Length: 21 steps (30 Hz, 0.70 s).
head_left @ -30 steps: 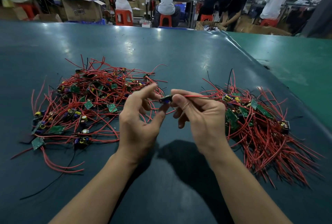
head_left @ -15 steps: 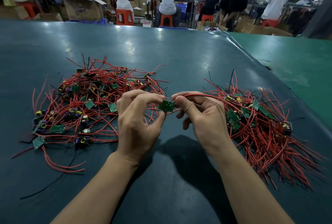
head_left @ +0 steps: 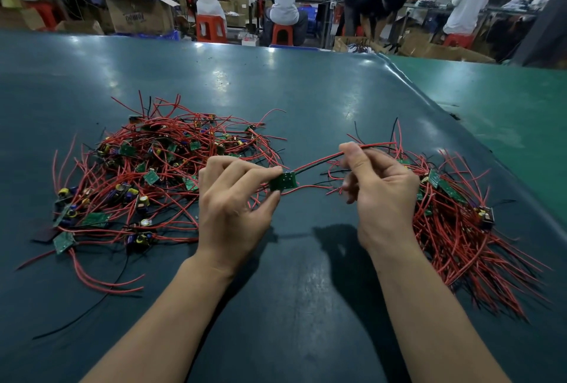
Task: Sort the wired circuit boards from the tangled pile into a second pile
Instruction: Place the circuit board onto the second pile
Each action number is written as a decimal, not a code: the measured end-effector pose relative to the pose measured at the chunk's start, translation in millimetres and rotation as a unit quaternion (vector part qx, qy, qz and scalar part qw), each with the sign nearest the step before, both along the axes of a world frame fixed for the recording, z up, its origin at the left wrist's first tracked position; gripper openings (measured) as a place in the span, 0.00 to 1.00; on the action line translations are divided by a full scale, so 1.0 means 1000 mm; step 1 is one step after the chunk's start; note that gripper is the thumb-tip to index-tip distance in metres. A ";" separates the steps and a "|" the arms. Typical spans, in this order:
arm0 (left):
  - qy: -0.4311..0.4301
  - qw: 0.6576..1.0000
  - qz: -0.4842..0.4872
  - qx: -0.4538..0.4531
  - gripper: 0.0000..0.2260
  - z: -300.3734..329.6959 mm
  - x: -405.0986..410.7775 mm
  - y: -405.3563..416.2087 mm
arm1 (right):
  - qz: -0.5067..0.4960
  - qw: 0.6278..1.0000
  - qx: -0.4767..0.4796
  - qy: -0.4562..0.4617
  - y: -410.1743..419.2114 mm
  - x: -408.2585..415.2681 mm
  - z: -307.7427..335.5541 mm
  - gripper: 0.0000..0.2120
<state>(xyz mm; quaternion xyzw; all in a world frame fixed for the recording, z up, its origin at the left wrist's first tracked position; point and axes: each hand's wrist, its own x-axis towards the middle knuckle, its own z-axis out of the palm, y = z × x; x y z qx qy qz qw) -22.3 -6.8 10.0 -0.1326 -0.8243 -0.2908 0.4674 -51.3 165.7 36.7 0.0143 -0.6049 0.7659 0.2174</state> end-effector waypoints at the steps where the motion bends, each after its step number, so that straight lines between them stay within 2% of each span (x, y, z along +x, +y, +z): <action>1: 0.000 1.000 0.000 -0.001 0.10 0.000 0.000 0.000 | -0.002 1.000 -0.014 -0.001 0.002 -0.001 0.000 0.12; 5: -0.002 1.000 0.002 -0.003 0.10 0.001 0.000 -0.002 | -0.004 0.997 -0.070 -0.007 0.006 -0.004 0.000 0.14; 8: 0.001 1.000 0.003 -0.011 0.09 0.001 0.001 -0.003 | -0.014 0.994 -0.100 -0.032 0.004 -0.005 -0.001 0.20; 11: 0.006 1.000 -0.006 -0.025 0.08 0.001 0.001 -0.003 | -0.036 0.994 -0.090 -0.059 0.003 -0.007 -0.001 0.22; 13: 0.010 0.999 -0.010 -0.031 0.08 0.001 0.001 -0.002 | -0.064 0.996 -0.020 -0.052 0.005 -0.006 -0.001 0.22; 15: 0.014 0.999 -0.011 -0.031 0.08 0.000 0.000 -0.003 | -0.129 0.982 0.137 -0.005 0.007 -0.003 -0.003 0.23; 17: 0.016 1.000 -0.008 -0.023 0.08 -0.001 0.000 -0.005 | -0.214 0.929 0.295 0.065 0.010 -0.002 -0.005 0.23; 19: 0.022 0.999 -0.011 -0.023 0.08 -0.001 0.000 -0.007 | -0.257 0.889 0.361 0.115 0.015 -0.004 -0.009 0.20; 21: 0.032 0.998 -0.029 -0.036 0.08 -0.002 0.001 -0.004 | -0.266 0.868 0.399 0.128 0.017 -0.005 -0.010 0.13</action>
